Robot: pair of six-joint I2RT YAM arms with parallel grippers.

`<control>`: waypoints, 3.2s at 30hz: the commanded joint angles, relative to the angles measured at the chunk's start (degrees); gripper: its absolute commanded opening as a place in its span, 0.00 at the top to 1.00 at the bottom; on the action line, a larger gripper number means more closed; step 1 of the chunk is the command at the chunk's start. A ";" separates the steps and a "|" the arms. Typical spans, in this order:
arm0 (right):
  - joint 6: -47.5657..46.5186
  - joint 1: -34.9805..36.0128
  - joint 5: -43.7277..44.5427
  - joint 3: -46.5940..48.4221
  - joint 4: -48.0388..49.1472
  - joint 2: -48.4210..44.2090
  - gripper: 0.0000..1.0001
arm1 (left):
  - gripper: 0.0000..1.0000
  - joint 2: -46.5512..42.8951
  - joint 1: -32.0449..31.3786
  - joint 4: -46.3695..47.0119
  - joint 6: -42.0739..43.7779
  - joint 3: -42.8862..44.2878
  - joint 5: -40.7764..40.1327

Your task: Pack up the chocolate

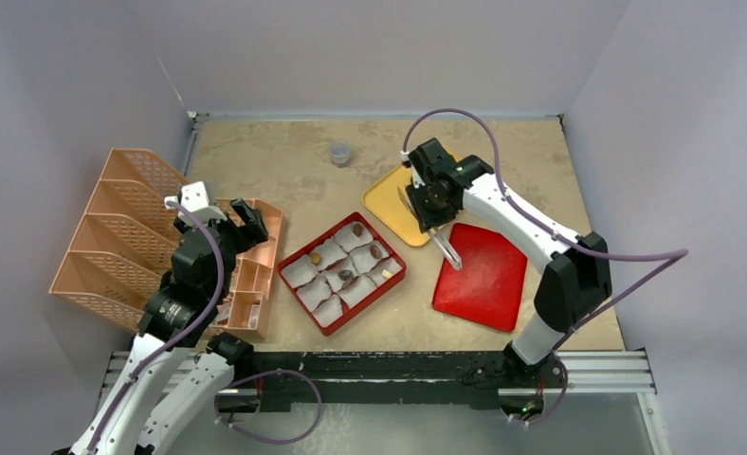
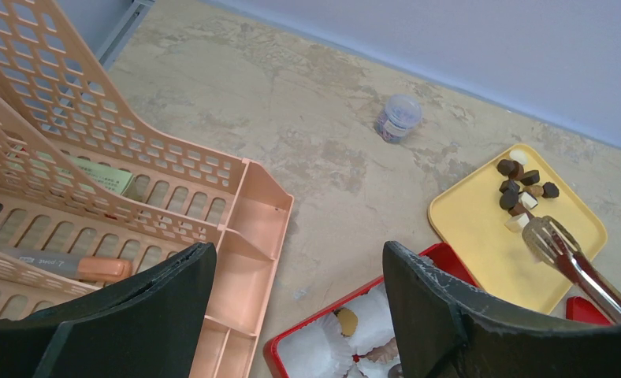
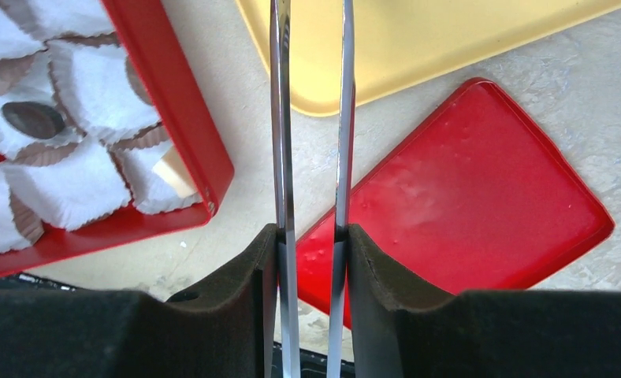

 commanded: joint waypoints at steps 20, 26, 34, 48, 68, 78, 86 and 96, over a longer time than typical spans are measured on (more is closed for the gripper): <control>-4.57 19.99 -12.17 -1.76 -6.21 -9.68 0.78 | 0.23 -0.10 0.26 1.49 0.16 0.60 -0.49; -4.57 23.06 -14.19 -2.02 -8.00 -9.01 0.78 | 0.23 -0.57 0.26 1.44 0.16 0.49 -0.42; -4.13 24.83 -14.27 -3.05 -8.79 -7.63 0.77 | 0.23 -0.44 0.25 1.58 0.16 0.47 -0.06; -5.33 25.04 -12.60 -5.46 -8.73 -5.57 0.72 | 0.23 -0.18 0.26 1.60 0.07 0.51 -0.05; -5.47 25.03 -10.94 -4.41 -9.78 -4.44 0.63 | 0.23 -0.04 0.26 1.49 0.16 0.51 -0.12; -5.34 25.07 -10.48 -3.75 -9.54 -5.50 0.61 | 0.23 -0.18 0.26 1.38 0.16 0.52 -0.19; -2.16 24.95 -8.85 -0.15 -7.95 -8.47 0.63 | 0.23 -0.31 0.26 1.42 0.08 0.51 -0.09; -1.31 16.72 0.66 3.87 -9.28 -7.72 0.62 | 0.23 -0.48 0.26 1.42 0.12 0.49 0.14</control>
